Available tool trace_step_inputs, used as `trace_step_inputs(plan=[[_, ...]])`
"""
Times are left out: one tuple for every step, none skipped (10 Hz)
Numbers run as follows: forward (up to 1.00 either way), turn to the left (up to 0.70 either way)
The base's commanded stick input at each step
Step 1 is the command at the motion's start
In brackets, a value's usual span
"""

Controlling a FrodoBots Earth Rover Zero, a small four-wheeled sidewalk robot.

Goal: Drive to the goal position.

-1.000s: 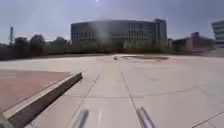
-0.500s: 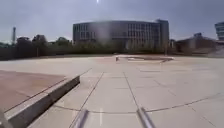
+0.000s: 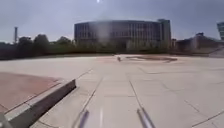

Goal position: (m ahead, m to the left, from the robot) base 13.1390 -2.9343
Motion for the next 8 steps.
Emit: trace_step_inputs(plan=[[0.7, 0.01], [0.7, 0.01], [0.7, 0.0], [0.7, 0.0], [0.7, 0.0], [0.7, -0.01], [0.7, -0.02], [0.7, -0.12]])
